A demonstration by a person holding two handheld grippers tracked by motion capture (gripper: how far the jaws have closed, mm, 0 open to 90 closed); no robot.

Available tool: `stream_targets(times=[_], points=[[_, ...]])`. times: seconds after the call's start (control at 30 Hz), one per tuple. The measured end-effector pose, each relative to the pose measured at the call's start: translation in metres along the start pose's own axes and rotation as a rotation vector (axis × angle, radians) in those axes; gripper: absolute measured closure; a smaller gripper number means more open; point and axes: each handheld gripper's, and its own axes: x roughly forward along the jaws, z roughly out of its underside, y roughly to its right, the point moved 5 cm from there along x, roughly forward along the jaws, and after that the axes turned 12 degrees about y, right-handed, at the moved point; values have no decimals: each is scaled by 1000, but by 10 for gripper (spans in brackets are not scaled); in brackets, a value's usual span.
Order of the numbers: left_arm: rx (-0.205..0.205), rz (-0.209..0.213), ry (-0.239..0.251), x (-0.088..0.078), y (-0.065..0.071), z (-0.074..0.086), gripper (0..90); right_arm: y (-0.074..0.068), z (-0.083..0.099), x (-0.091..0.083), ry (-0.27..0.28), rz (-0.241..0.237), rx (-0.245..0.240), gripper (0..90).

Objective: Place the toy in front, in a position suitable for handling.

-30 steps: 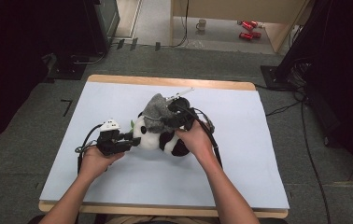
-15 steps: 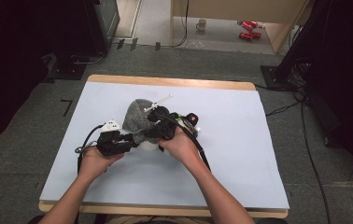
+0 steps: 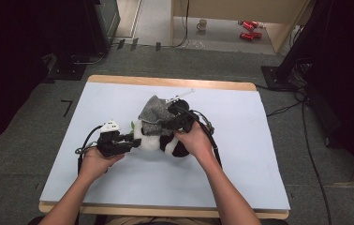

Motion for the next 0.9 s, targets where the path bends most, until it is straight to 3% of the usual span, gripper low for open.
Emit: stream_targets(times=[0.1,0.2,0.3,0.37,0.5,0.57,0.7,0.73,0.77,0.83,0.9], points=[[1,2,2,0,0,0,608,6,-1,-3,14,-6,34,771],[11,4,-6,0,1,1,608,9,-5,-8,33,23,27,775],[30,4,-25,0,0,4,603,19,-16,-24,90,62,48,778],[27,7,-23,0,0,4,602,21,-18,-27,99,64,50,778],[23,8,-20,0,0,4,598,28,-29,-51,172,47,91,778],[25,9,-21,0,-1,5,597,28,-29,-53,176,39,99,778],[29,7,-23,0,-1,5,597,18,-8,-52,136,-34,108,779],[29,7,-23,0,-1,5,597,18,-8,-52,136,-34,108,779],[32,7,-26,0,0,5,597,14,9,-45,99,-66,115,779],[42,5,-35,0,0,7,597,14,15,-43,87,-67,118,779],[46,5,-40,0,0,7,595,22,35,-41,75,-65,142,778]])
